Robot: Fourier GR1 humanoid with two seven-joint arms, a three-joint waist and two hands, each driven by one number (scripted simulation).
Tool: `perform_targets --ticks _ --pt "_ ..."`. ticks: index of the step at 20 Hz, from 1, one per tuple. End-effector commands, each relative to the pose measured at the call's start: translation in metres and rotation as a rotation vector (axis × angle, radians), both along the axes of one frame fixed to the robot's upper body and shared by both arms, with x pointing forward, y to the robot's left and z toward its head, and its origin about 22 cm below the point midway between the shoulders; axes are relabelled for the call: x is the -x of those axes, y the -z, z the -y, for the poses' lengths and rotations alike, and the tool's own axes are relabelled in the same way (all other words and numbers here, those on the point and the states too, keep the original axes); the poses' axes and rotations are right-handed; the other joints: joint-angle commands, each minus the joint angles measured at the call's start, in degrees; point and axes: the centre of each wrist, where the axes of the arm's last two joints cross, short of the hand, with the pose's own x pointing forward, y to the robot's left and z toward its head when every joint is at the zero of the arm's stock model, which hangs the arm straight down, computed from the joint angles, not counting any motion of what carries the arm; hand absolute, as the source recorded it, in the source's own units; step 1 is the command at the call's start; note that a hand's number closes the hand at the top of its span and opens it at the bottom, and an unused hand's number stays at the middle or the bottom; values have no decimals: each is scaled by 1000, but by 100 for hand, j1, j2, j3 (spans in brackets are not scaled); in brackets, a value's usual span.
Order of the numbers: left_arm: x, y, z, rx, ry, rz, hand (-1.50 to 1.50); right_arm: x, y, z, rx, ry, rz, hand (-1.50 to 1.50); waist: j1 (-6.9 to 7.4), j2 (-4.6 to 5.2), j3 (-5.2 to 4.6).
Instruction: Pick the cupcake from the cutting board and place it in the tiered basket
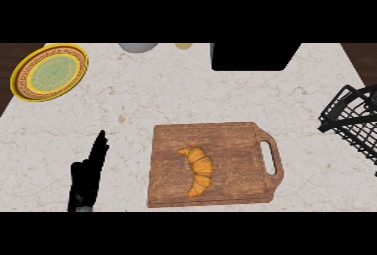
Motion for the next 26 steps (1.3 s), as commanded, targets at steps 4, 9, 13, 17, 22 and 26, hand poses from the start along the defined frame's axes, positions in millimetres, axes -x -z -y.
perform_targets --ticks 4,9,13,17,22,26 --pt "7 4 8 4 16 2 0 -59 -12 15 -19 10 -18 150 134 24 3" --pt "-8 -3 5 2 -2 2 0 -87 34 13 4 -85 -75 150 76 17 5" --pt "-6 -3 -7 4 7 2 0 -107 46 18 -9 -99 -118 150 58 11 4" --pt "2 -3 9 6 23 0 0 -140 57 18 1 -36 -148 150 121 22 5" --pt "0 -12 1 7 17 -4 0 -164 89 25 -42 -33 -131 150 95 17 6" --pt "7 -13 3 0 28 -8 0 -164 126 25 -195 -54 -78 150 77 9 9"
